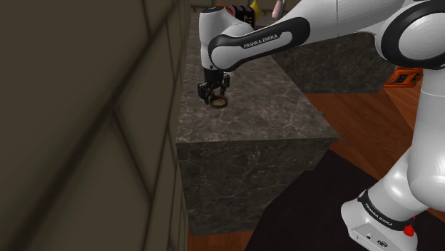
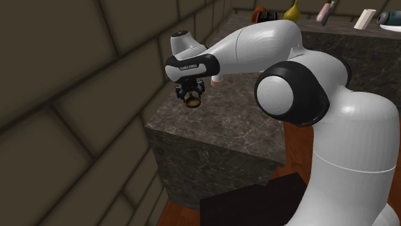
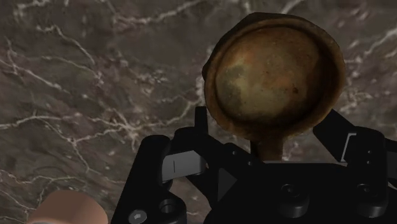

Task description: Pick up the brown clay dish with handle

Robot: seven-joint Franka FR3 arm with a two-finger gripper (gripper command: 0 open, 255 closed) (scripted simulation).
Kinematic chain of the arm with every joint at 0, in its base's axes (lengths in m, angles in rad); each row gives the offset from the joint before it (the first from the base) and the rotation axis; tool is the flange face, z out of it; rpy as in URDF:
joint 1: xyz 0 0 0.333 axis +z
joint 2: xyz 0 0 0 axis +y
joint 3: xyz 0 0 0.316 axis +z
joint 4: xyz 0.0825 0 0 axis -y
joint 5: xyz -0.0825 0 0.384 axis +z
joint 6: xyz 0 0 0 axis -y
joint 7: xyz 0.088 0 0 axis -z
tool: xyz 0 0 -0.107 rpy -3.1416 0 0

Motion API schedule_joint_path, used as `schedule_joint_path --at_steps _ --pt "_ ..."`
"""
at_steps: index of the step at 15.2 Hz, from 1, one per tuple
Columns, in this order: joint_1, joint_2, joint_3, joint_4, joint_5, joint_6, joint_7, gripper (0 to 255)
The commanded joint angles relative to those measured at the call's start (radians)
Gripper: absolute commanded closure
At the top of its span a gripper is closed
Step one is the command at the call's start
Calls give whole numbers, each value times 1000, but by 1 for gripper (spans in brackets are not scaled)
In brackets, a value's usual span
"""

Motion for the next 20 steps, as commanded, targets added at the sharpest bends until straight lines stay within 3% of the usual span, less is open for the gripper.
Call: schedule_joint_path --at_steps 1,8,20 --pt "0 0 0 -1 0 1 0 255" --pt "0 1 0 0 0 0 0 255" --pt "2 -35 8 108 20 -140 -29 255"
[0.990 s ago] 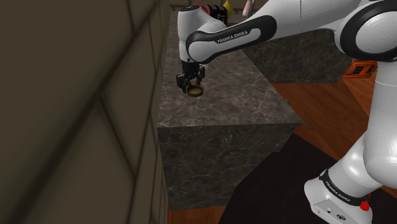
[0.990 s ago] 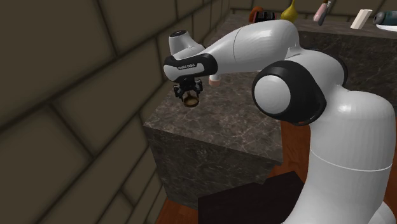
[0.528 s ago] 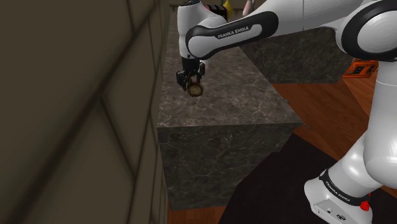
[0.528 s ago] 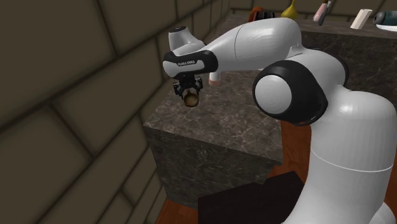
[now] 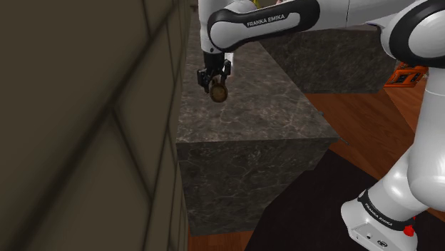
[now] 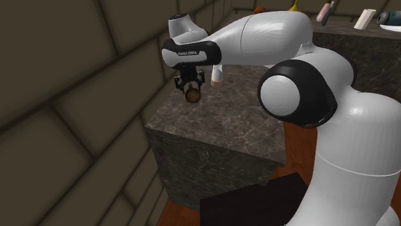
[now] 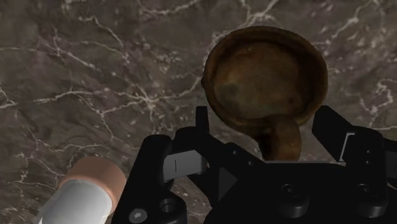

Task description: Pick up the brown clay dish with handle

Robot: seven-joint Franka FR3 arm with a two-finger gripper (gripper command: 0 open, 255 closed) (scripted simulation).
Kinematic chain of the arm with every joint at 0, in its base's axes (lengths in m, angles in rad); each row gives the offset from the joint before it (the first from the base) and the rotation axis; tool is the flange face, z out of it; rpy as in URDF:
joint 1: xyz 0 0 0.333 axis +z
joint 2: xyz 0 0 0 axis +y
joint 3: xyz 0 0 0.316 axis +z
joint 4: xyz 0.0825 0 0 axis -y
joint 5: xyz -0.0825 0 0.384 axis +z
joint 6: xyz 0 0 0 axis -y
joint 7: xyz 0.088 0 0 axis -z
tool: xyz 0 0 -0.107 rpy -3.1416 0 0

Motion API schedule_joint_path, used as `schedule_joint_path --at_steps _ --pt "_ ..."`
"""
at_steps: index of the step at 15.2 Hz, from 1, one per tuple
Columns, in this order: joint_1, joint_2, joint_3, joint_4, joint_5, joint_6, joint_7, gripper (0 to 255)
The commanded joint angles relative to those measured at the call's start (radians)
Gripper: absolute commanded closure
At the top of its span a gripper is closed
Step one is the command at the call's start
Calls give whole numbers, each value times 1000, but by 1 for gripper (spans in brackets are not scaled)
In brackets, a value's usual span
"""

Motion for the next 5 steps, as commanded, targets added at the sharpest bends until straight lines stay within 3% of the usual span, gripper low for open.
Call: schedule_joint_path --at_steps 1,5 --pt "0 -3 1 24 3 -27 -6 255" --pt "2 -6 2 49 5 -54 -11 255"
